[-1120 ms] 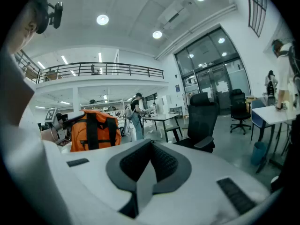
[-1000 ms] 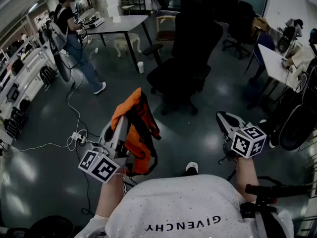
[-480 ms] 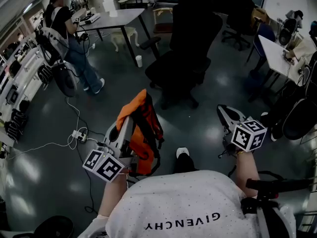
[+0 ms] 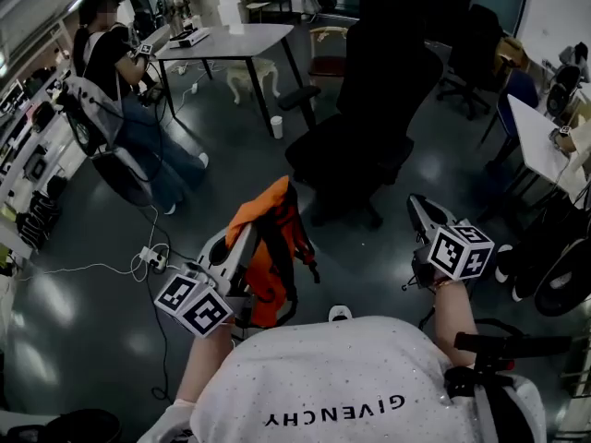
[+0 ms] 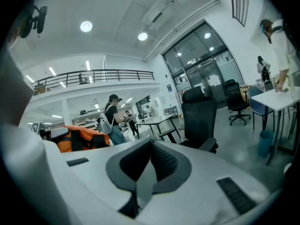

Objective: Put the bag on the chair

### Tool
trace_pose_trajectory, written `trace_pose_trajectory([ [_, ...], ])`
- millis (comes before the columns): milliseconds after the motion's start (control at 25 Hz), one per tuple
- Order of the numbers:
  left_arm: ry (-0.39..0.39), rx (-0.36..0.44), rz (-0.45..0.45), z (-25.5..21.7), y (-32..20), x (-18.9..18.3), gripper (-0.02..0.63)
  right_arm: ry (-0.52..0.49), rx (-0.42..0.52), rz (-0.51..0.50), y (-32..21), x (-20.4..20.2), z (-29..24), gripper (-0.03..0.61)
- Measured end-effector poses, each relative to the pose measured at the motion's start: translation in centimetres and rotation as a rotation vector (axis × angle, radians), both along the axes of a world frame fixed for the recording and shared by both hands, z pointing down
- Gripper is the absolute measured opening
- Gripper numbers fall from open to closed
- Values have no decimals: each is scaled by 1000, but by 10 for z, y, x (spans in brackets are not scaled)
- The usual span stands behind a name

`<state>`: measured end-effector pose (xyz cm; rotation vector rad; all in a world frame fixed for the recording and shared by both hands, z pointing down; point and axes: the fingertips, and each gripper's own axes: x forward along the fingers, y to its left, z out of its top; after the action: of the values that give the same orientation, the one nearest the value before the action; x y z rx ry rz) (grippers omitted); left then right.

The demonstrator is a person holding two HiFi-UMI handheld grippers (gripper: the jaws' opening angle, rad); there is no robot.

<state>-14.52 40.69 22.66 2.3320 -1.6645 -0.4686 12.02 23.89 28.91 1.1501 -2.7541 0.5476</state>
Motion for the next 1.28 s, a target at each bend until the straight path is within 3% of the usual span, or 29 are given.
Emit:
trace_pose_trajectory([
  [400, 8, 12, -126, -1, -97, -22, 11, 21, 5, -98, -102, -12, 2, 5],
  [640, 31, 21, -151, 8, -143, -21, 11, 73, -10, -140, -146, -18, 23, 5],
  [800, 35, 22, -153, 17, -165, -15, 11, 87, -24, -148, -167, -17, 39, 5],
  [1040, -11, -36, -137, 18, -198, -8, 11, 68, -71, -129, -197, -14, 48, 5],
  [1280, -11, -60, -102, 28, -231, -2, 11, 115, -117, -132, -217, -14, 72, 5],
])
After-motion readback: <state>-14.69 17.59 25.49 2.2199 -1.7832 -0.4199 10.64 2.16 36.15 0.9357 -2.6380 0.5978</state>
